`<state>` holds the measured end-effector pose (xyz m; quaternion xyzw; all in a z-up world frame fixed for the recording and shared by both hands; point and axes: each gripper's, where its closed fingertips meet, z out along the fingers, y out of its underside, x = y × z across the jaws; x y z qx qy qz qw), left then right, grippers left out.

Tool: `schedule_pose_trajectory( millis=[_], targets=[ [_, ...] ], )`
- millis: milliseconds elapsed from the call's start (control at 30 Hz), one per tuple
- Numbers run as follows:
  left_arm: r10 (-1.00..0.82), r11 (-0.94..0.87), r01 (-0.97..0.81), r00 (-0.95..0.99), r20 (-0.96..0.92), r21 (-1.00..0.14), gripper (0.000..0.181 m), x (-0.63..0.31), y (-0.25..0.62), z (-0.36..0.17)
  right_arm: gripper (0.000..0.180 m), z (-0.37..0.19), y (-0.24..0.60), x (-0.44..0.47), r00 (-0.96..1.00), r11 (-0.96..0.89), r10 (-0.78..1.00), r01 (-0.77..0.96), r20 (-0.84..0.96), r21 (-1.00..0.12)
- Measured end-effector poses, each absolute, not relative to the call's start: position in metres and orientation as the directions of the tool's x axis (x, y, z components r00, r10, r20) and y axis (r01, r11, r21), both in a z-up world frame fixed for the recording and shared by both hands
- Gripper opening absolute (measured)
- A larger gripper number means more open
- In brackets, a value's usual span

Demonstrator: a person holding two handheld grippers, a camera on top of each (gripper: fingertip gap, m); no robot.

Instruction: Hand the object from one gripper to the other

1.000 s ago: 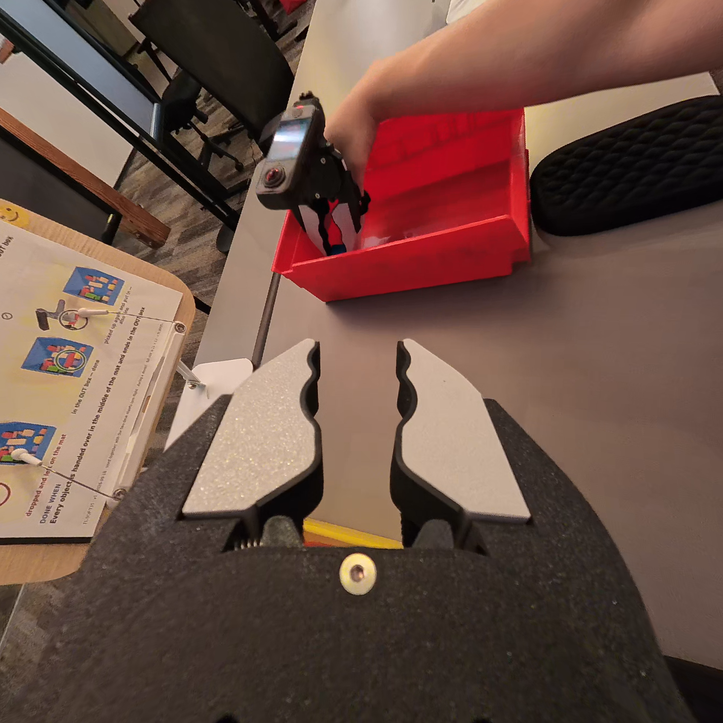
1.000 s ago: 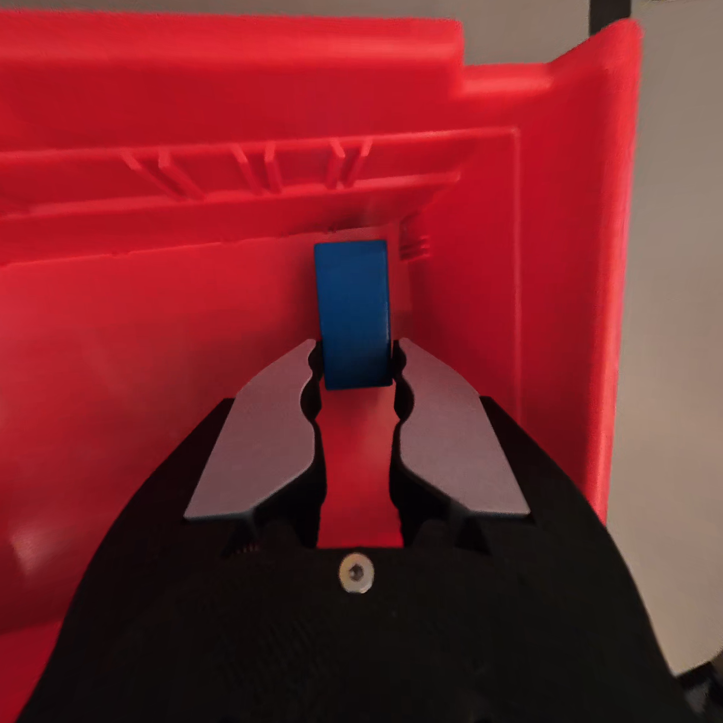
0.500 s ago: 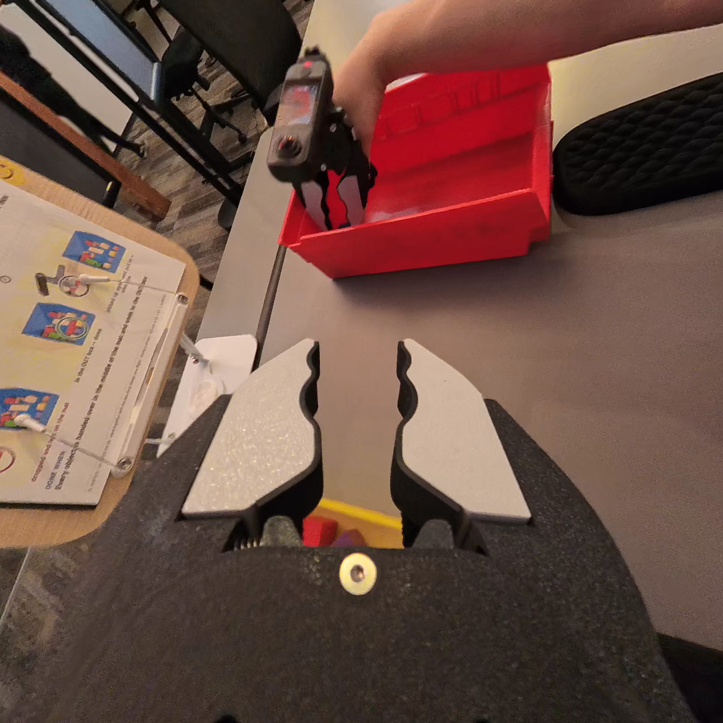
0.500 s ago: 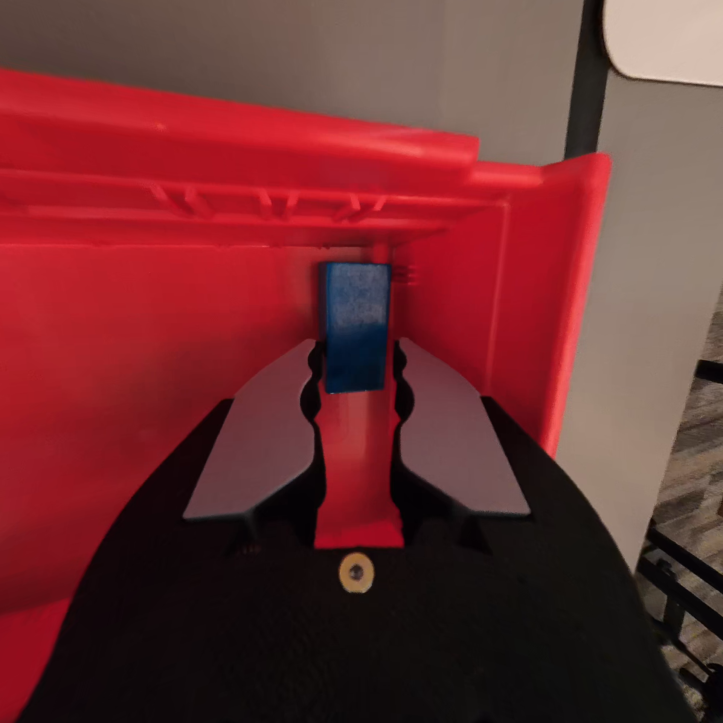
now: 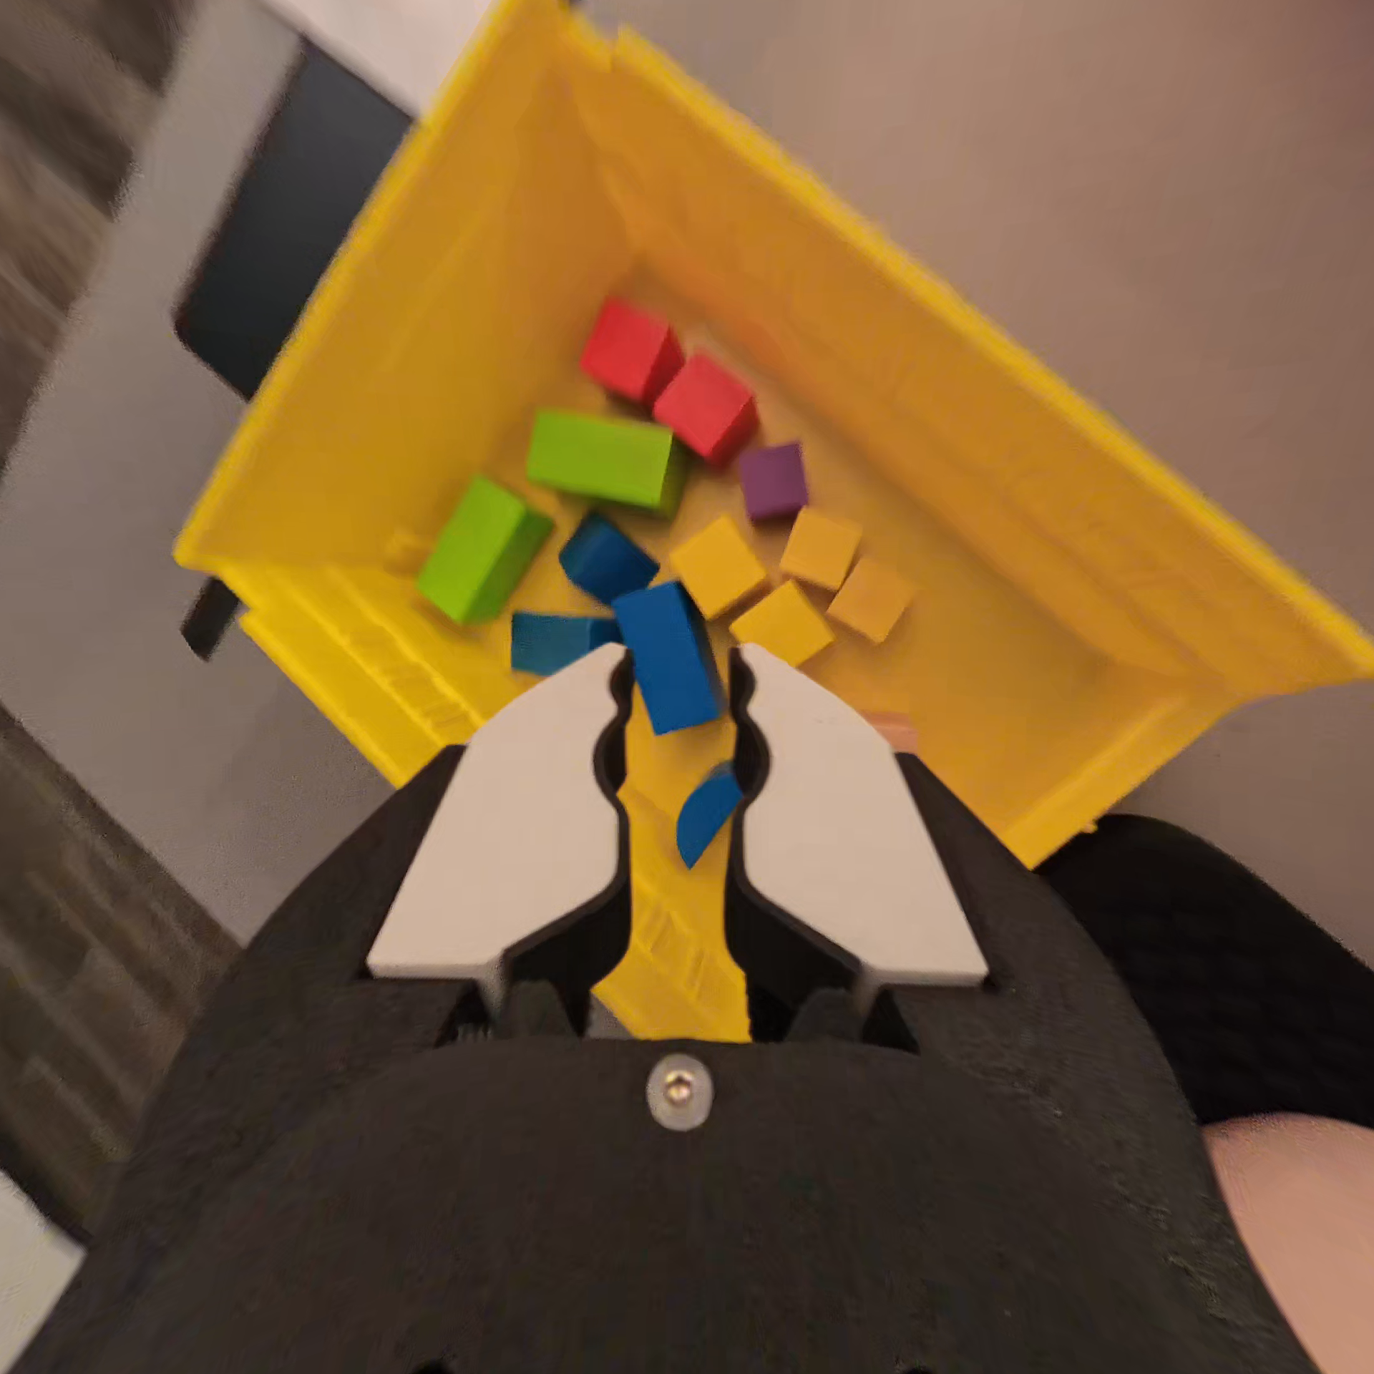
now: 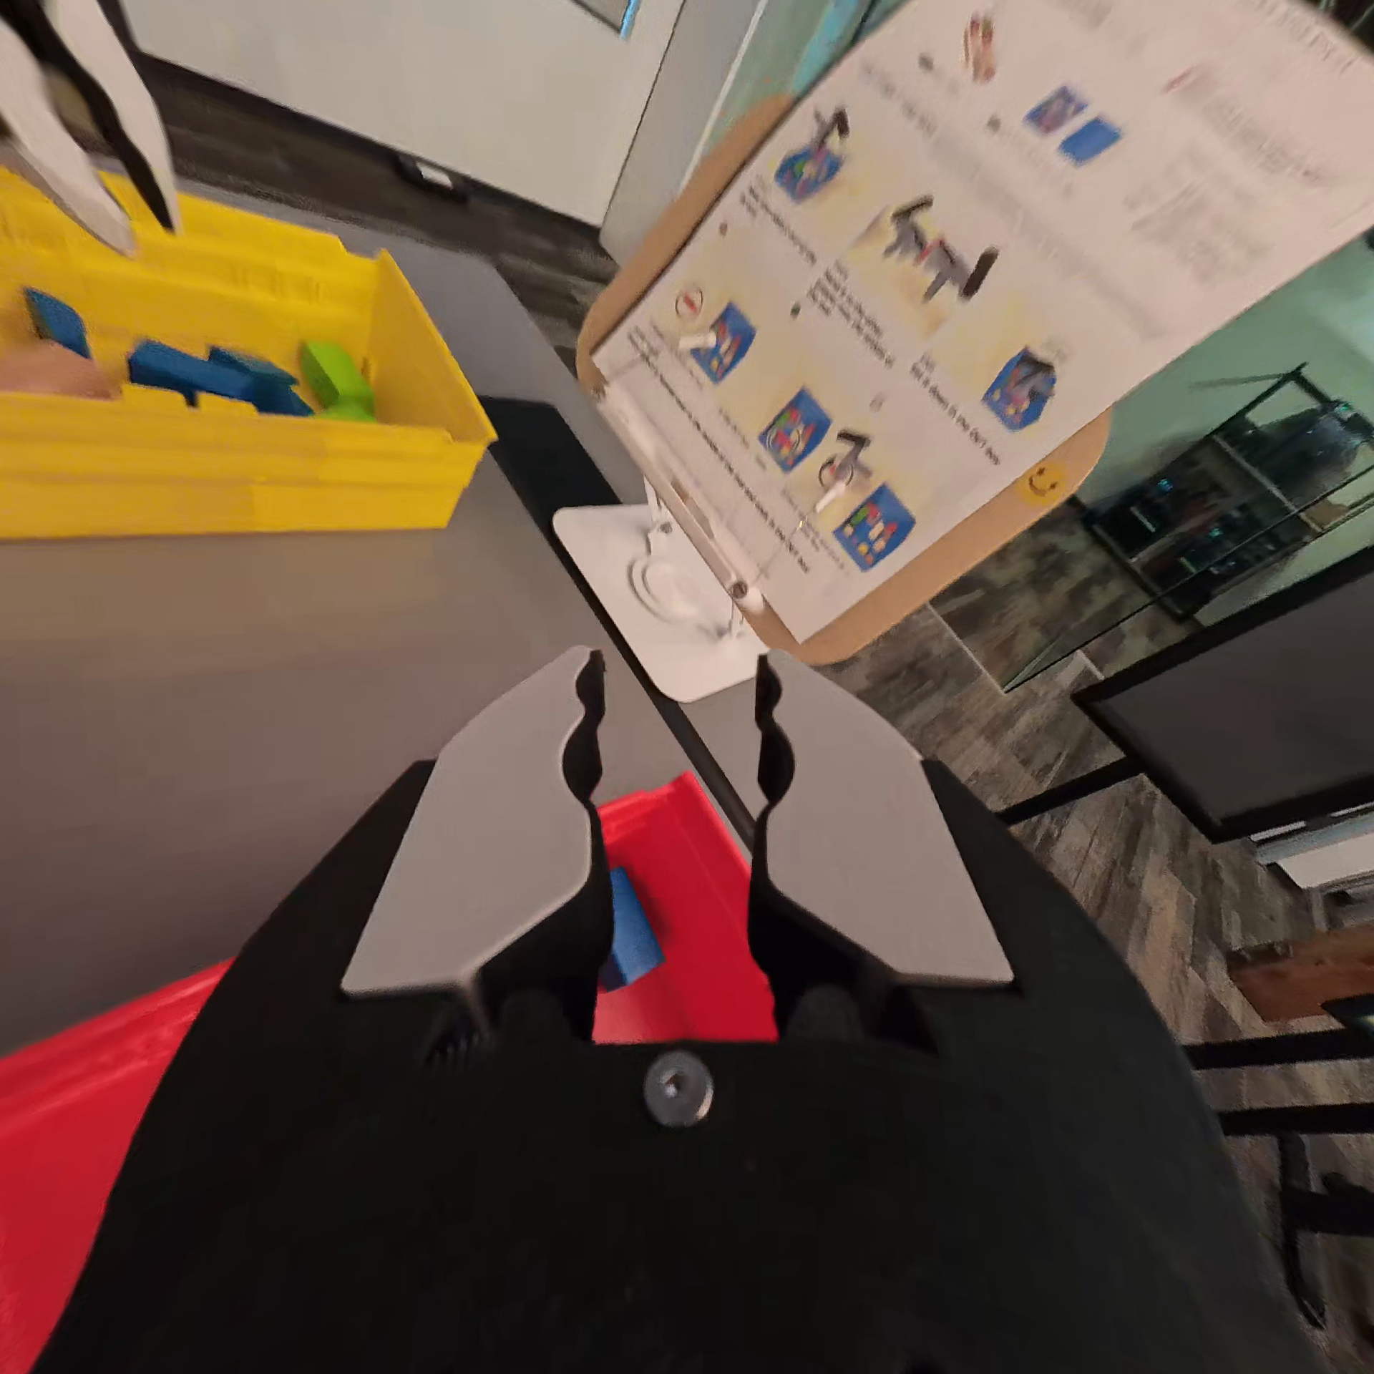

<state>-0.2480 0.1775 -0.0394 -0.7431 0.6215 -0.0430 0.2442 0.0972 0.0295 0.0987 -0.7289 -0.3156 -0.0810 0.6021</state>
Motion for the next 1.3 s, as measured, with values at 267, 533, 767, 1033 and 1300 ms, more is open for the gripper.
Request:
schedule_pose_trajectory(
  millis=[267,533,767,1033,1300],
  targets=[
    [-0.908,-0.364,-0.913,0.392,-0.15,-0.187,0.032,-0.266,0.197,-0.101,0.041,0.089,0.014,0.08,0.711,-0.111,0.379,0.67,0.592,-0.734],
    [-0.883,-0.45,-0.884,0.462,-0.085,-0.125,0.046,-0.271,0.2,-0.123,0.041,0.077,0.018,0.086,0.679,-0.129,0.386,0.71,0.624,-0.692],
    [-0.868,-0.493,-0.867,0.496,-0.019,-0.074,0.037,-0.268,0.197,-0.137,0.041,0.079,0.015,0.083,0.656,-0.1,0.397,0.726,0.642,-0.68],
    [-0.892,-0.449,-0.894,0.448,-0.057,0.002,0.033,-0.275,0.197,-0.145,0.041,0.076,0.013,0.084,0.641,-0.098,0.41,0.738,0.649,-0.667],
    [-0.867,-0.476,-0.864,0.492,-0.079,-0.162,0.033,-0.271,0.211,-0.11,0.041,0.075,0.018,0.078,0.631,-0.084,0.415,0.744,0.655,-0.663]
  ],
)
